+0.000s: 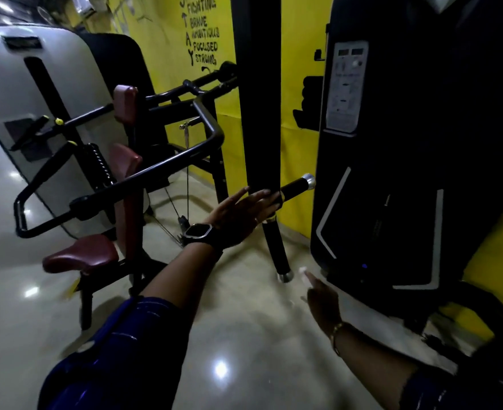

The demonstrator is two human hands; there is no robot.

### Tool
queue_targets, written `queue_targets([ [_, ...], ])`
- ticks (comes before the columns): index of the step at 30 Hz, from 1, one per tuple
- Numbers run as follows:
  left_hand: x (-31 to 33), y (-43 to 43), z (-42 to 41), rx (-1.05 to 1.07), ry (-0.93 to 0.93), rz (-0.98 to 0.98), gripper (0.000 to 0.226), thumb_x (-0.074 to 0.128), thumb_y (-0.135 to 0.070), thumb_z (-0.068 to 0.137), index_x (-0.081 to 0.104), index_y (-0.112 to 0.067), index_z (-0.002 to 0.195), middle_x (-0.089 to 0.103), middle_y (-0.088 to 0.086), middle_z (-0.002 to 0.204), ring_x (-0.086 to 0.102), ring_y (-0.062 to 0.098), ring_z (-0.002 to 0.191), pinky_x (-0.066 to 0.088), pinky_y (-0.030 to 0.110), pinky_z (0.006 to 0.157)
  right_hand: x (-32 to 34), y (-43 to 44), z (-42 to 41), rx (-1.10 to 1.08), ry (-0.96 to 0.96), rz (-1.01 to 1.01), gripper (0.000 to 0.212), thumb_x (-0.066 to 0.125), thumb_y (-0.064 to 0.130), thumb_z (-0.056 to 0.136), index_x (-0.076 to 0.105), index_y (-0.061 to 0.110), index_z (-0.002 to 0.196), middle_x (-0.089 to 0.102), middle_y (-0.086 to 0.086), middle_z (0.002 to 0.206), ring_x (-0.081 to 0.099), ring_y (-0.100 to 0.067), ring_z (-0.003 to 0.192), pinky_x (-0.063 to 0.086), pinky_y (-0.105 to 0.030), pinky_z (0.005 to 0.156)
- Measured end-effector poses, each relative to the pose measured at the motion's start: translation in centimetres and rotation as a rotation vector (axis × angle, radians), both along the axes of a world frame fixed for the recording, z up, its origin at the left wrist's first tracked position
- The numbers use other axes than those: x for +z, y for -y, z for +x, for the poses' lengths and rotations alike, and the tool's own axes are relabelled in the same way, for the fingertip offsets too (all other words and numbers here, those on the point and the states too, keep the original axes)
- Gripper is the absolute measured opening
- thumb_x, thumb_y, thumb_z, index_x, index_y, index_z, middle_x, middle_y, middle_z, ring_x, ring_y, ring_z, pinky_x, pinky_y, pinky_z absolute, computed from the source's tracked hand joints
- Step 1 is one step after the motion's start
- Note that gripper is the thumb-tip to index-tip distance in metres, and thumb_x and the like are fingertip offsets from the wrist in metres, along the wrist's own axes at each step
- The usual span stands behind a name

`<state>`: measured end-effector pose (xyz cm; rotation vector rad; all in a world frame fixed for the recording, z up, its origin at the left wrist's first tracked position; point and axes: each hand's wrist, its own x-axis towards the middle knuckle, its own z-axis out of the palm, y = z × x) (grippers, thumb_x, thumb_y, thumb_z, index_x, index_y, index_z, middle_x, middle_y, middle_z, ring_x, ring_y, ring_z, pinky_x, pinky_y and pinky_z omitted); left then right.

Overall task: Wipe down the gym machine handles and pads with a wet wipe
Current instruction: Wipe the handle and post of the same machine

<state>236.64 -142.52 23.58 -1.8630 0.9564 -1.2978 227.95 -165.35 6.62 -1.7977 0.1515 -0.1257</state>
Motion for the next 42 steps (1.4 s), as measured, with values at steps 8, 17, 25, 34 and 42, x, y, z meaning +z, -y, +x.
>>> queue_targets([
  [8,0.1,-0.9,1.4,-0.412,-0.087,-0.085,0.04,0.042,-0.02,0.103,0.05,-0.024,0.142,0.048,-0.002,0.148,0.044,0.017,0.137,0.035,0.04,0.111,6.8,-6.3,1.9,-0.069,-0.198,0.646,0.041,0.032,0.013,0.096,0.051,0.008,0.06,0.051,-0.006,0.046,0.04,-0.021,0.045,0.027,-0.024,0.043],
  [17,0.5,-2.4,3.0,-0.527,-0.179,-0.093,0.045,0.043,-0.019,0.102,0.044,-0.026,0.146,0.045,0.001,0.15,0.041,0.02,0.14,0.024,0.042,0.118,3.1,-7.7,0.5,-0.277,-0.315,0.766,0.022,0.042,0.017,0.092,0.043,0.017,0.07,0.035,0.002,0.047,0.031,-0.007,0.04,0.025,-0.017,0.029],
  [25,0.7,-4.9,6.5,-0.661,-0.349,-0.123,0.045,0.032,-0.025,0.105,0.027,-0.026,0.15,0.037,0.007,0.154,0.03,0.025,0.142,0.021,0.045,0.118,4.5,-9.3,2.3,-0.235,-0.18,1.062,0.027,0.071,0.035,0.08,0.06,0.012,0.071,0.056,-0.006,0.062,0.052,-0.015,0.054,0.044,-0.022,0.048],
  [34,2.3,-2.5,11.2,-0.975,-0.223,0.012,0.063,0.033,-0.037,0.105,0.0,-0.024,0.157,0.034,0.002,0.148,0.034,0.022,0.138,0.011,0.042,0.122,4.6,-7.6,4.4,-0.185,-0.378,0.931,0.014,0.048,0.022,0.095,0.055,0.011,0.089,0.052,-0.001,0.072,0.053,-0.008,0.051,0.041,-0.01,0.039],
  [42,3.6,1.2,14.0,-1.106,-0.038,0.092,0.065,0.025,-0.058,0.094,0.032,-0.028,0.15,0.032,-0.005,0.154,0.004,0.016,0.151,-0.005,0.041,0.121,4.9,-8.1,2.9,-0.565,-0.354,0.736,0.045,0.049,0.023,0.1,0.042,0.0,0.138,0.051,-0.004,0.09,0.061,-0.002,0.041,0.053,-0.019,0.046],
])
